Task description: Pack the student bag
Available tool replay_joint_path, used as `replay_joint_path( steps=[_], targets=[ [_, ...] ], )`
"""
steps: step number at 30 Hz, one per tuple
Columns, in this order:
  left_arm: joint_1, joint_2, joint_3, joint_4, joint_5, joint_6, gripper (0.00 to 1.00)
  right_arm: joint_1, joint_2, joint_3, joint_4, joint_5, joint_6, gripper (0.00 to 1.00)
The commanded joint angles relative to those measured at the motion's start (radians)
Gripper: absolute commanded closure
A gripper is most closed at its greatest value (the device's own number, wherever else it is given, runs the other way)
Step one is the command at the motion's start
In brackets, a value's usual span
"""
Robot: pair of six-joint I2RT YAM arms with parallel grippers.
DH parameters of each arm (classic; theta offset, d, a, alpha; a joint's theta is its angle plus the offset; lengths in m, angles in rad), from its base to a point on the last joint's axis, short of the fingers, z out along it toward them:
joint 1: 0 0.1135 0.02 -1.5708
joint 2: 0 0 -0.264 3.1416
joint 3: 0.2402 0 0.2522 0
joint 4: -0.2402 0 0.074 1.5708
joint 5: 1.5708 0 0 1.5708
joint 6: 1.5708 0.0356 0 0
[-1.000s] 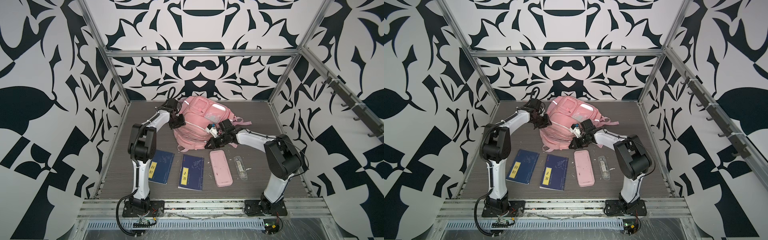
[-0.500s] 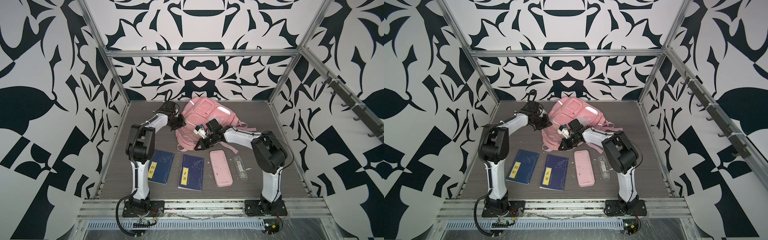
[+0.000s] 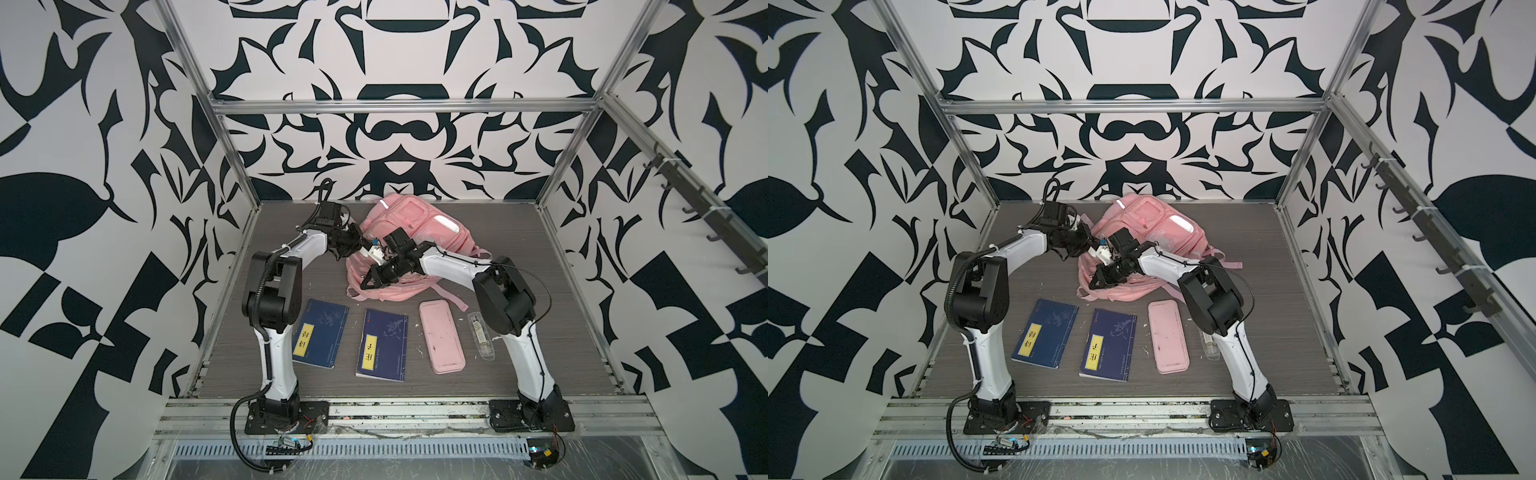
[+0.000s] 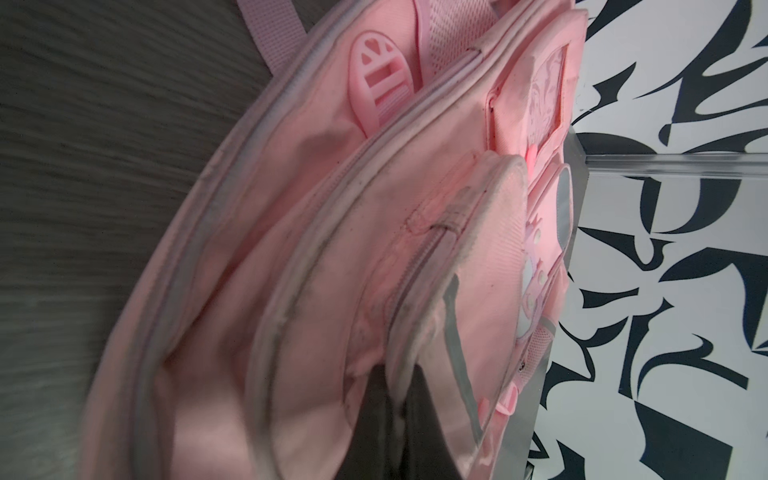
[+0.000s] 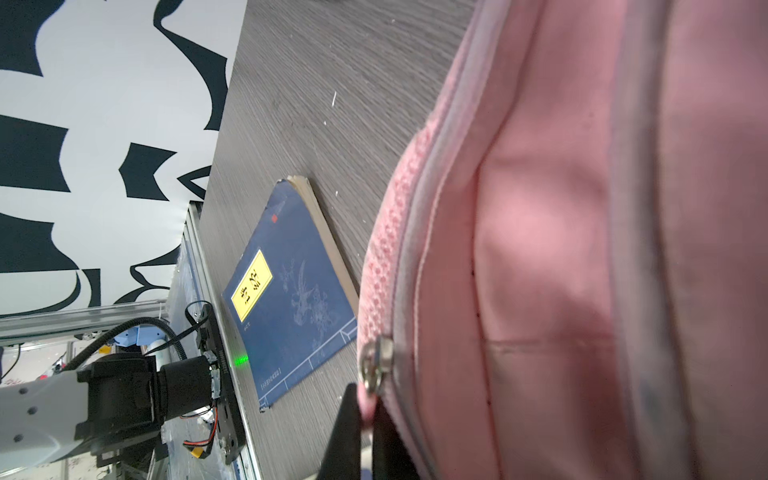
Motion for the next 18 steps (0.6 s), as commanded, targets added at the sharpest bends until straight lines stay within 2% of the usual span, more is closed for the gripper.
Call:
replay_joint_path(
  steps=[1,5,9,12,16,18],
  targets=[
    [0.009,-0.05,-0.018,0.05,0.033,-0.06,1.0,0.016,0.006,0.078,0.082,-0.029,0.045,1.0],
    [0.03,-0.067,-0.047,0.073,0.029,-0.077,1.0,0.015,-0.051,0.015,0.109,-0.006,0.038,0.74],
    [0.041,-0.084,-0.075,0.098,0.031,-0.089,1.0,0.011,-0.187,-0.128,0.11,0.075,0.024,0.55],
    [0.044,-0.095,-0.085,0.105,0.033,-0.092,1.0,0.001,-0.309,-0.267,0.109,0.206,0.059,0.46],
    [0.047,-0.109,-0.104,0.131,0.035,-0.11,1.0,-0.03,-0.446,-0.418,0.052,0.361,0.093,0.41],
    [0.047,-0.121,-0.12,0.15,0.034,-0.126,1.0,-0.052,-0.529,-0.516,0.064,0.456,0.114,0.33]
  ],
)
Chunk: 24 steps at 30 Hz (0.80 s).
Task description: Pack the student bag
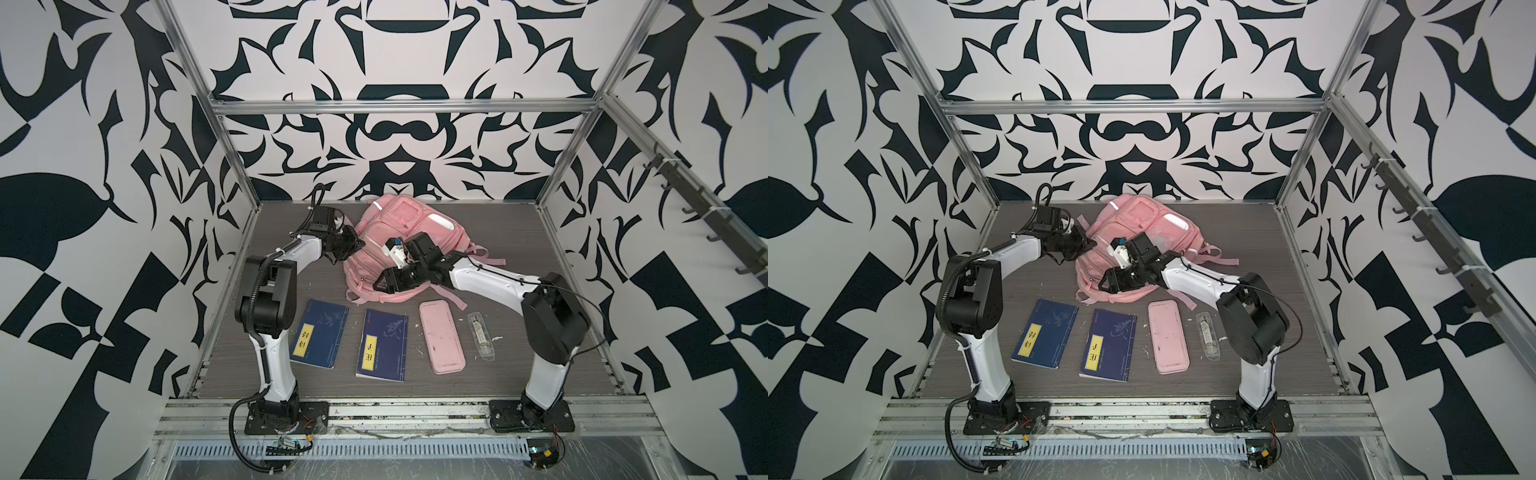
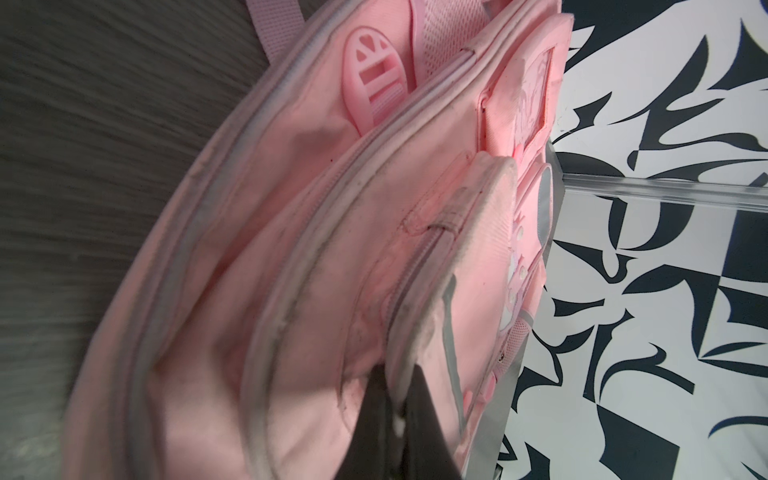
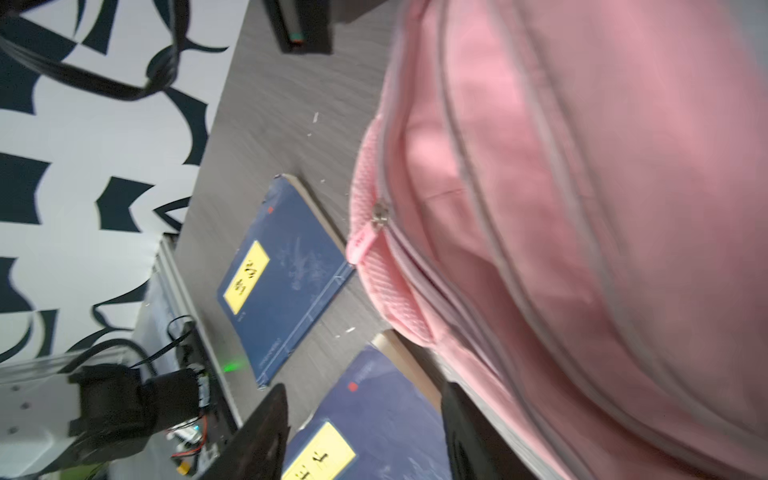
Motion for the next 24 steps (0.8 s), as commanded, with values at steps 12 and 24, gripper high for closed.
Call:
replay_joint_path(
  steps=[12,24],
  targets=[
    [0.016,-0.117,-0.106,0.15,0.002,-0.109,1.0,-0.26,-0.153,-0.263,0.105,0.189,0.193,0.22],
    [0.016,-0.185,-0.212,0.182,0.009,-0.125,1.0,-0.308,0.156,0.048,0.11,0.143,0.187,0.25]
  ],
)
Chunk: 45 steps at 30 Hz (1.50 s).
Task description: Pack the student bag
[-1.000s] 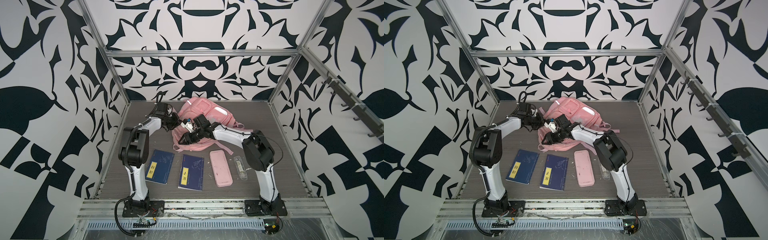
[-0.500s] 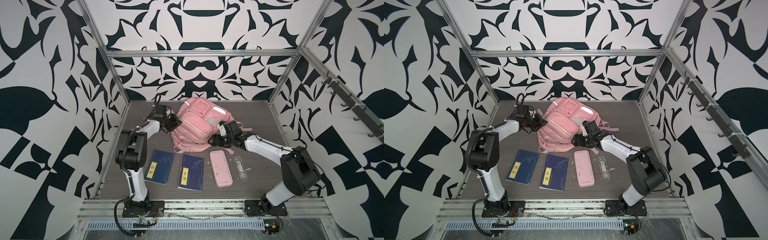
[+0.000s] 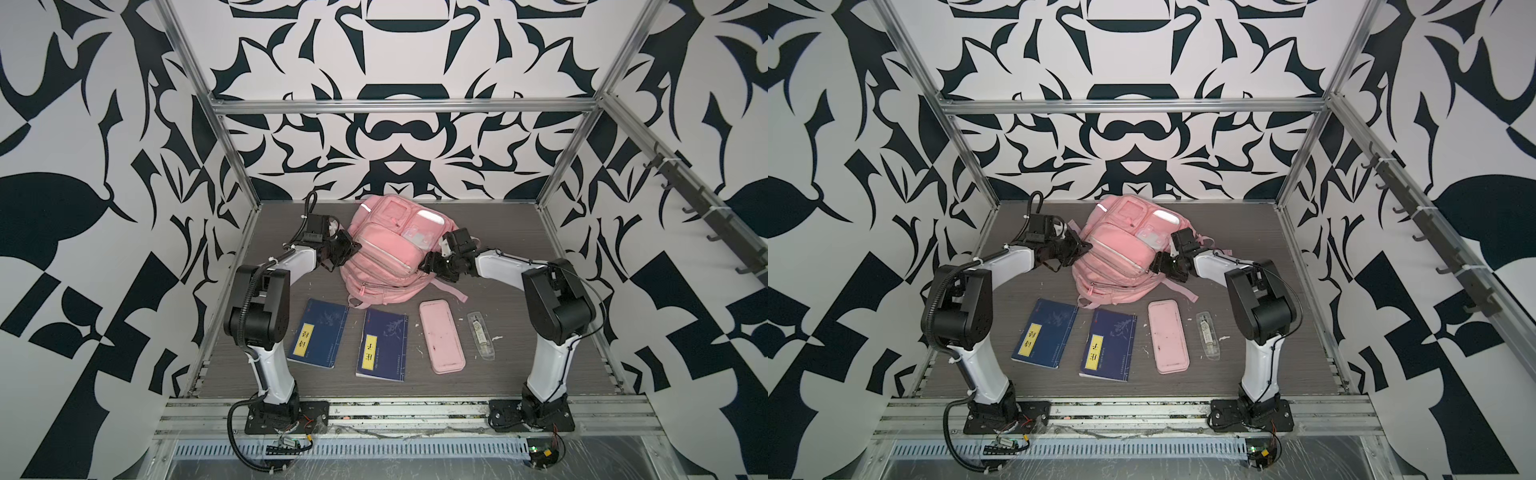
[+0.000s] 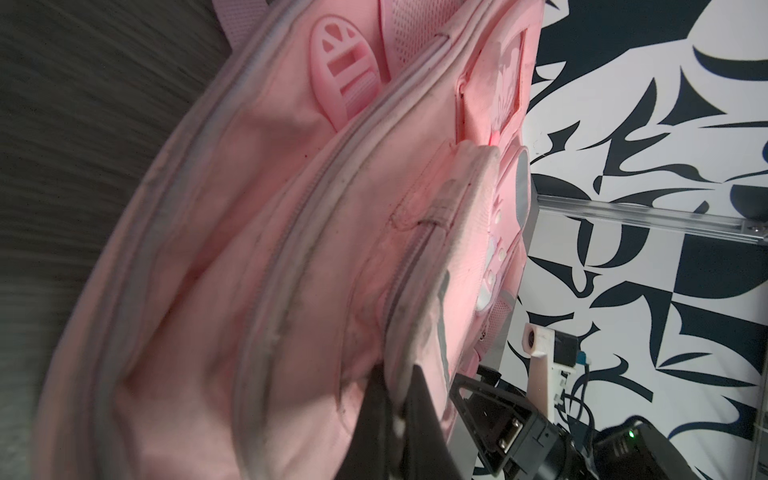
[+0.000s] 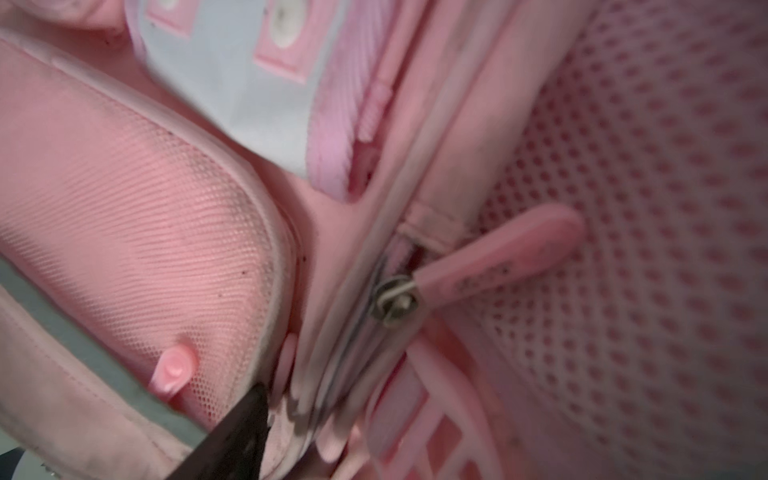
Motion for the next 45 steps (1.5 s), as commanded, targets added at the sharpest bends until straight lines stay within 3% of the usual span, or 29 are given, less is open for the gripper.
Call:
replay_joint_path(
  steps=[1,7,13,15,21,23,26,30,35,45],
  targets=[
    [0.005,-0.071,-0.037,0.036,0.025,-0.016,1.0,-0.005,0.026,0.12,0.019,-0.002,-0.012,0.25],
    [-0.013,-0.111,-0.103,0.039,0.037,-0.009,1.0,-0.047,0.127,0.332,-0.09,0.001,-0.081,0.25],
    [-0.103,-0.11,-0.124,0.059,0.035,-0.018,1.0,-0.072,0.298,0.654,-0.214,-0.082,-0.162,0.28],
    [-0.146,-0.093,-0.112,0.073,0.032,-0.024,1.0,-0.071,0.347,0.768,-0.305,-0.075,-0.208,0.28],
    [-0.217,-0.045,-0.071,0.088,0.027,-0.036,1.0,-0.092,0.347,0.865,-0.464,0.024,-0.321,0.25],
    [-0.217,-0.033,-0.066,0.094,0.027,-0.041,1.0,-0.098,0.29,0.803,-0.473,0.08,-0.343,0.24],
    [-0.216,-0.021,-0.055,0.104,0.032,-0.047,1.0,-0.093,0.133,0.585,-0.402,0.134,-0.356,0.26],
    [-0.217,-0.007,-0.036,0.105,0.031,-0.051,1.0,-0.009,-0.114,0.252,-0.255,0.176,-0.318,0.29],
    [-0.217,0.0,-0.03,0.113,0.027,-0.066,1.0,0.072,-0.29,-0.025,-0.107,0.18,-0.238,0.29],
    [-0.213,-0.022,-0.053,0.126,0.004,-0.077,1.0,0.075,-0.258,-0.028,-0.141,0.205,-0.18,0.28]
  ],
)
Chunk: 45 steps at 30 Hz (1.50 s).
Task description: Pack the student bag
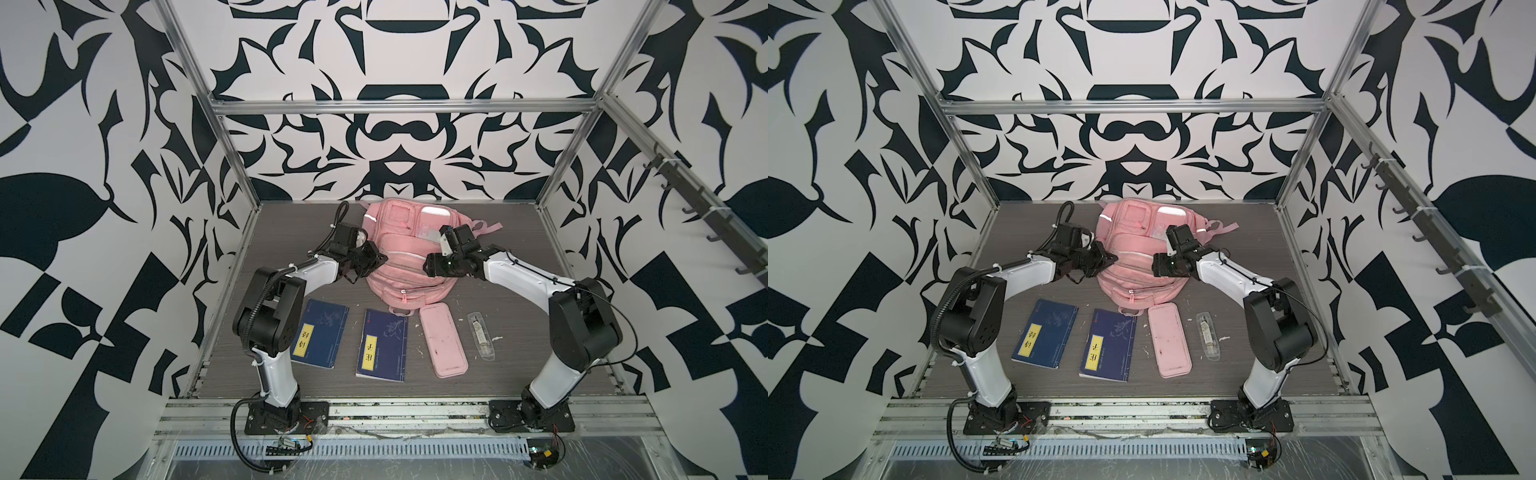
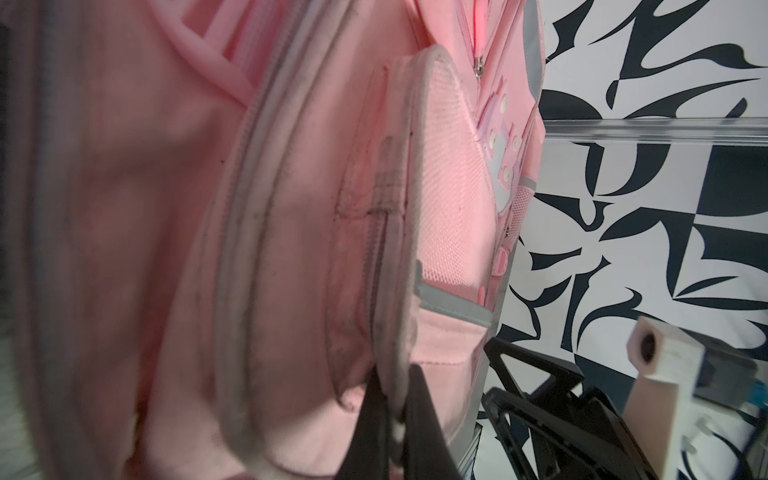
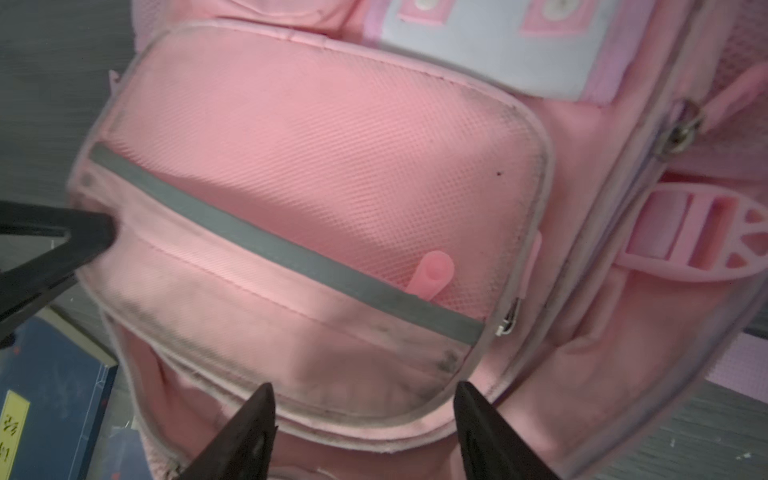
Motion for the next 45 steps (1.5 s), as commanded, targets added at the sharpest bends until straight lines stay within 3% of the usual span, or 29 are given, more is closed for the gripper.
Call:
replay_joint_path(
  steps=[1,5,11,21,29,35,45],
  targets=[
    [-0.001,-0.021,0.003,0.034,0.022,-0.007,1.0,0.002,-0.029,0.01,0.035,0.015,0.046,0.27],
    [0.006,-0.036,-0.012,0.03,0.02,-0.003,1.0,-0.01,0.036,0.056,-0.002,0.002,0.052,0.25],
    [0.019,-0.07,-0.049,0.027,0.014,0.003,1.0,-0.076,0.121,0.045,0.103,-0.101,0.144,0.25],
    [0.03,-0.083,-0.068,0.013,0.015,0.021,1.0,-0.079,0.055,-0.002,0.11,-0.008,0.184,0.22],
    [0.03,-0.078,-0.072,0.021,0.018,0.018,1.0,-0.082,0.164,0.08,0.155,-0.129,0.189,0.23],
    [0.029,-0.096,-0.1,0.03,0.017,0.013,1.0,-0.083,0.284,0.259,0.139,-0.182,0.186,0.25],
    [0.02,-0.115,-0.137,0.042,0.013,0.01,1.0,-0.083,0.554,0.771,-0.077,-0.257,0.08,0.26]
  ],
)
